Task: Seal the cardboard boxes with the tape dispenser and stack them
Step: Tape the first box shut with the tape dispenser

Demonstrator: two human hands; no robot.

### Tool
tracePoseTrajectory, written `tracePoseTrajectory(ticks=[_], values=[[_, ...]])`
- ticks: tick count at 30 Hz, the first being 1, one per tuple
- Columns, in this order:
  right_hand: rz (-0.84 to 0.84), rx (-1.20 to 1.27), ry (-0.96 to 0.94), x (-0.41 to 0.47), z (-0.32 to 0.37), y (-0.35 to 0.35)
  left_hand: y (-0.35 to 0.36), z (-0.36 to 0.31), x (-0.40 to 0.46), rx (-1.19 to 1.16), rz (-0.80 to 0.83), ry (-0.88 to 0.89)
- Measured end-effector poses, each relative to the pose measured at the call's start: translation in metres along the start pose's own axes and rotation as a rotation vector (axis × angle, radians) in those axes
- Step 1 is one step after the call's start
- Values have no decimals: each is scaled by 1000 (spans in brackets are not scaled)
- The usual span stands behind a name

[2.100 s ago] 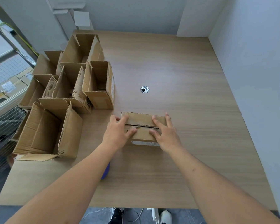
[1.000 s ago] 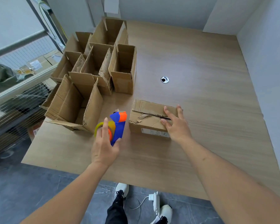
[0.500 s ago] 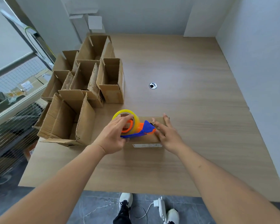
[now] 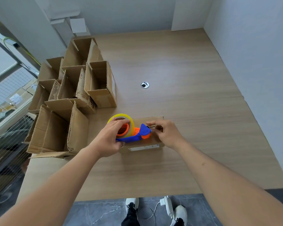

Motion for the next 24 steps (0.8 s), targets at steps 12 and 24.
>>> tracePoseTrajectory(ticks=[12,24], values=[[-68,60,45,5,10,4,-3,0,1,-40,-3,47],[-311,-2,16,-12,14,0,2,-6,-3,130,-157,50]])
Point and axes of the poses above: each hand's wrist, its own x-axis towards the middle knuckle, its own y-axis out of the palm, z = x × y, the point moved 8 cm from there along x, towards the middle knuckle, and after that the axes turned 5 degrees about z, right-handed, at the moved point
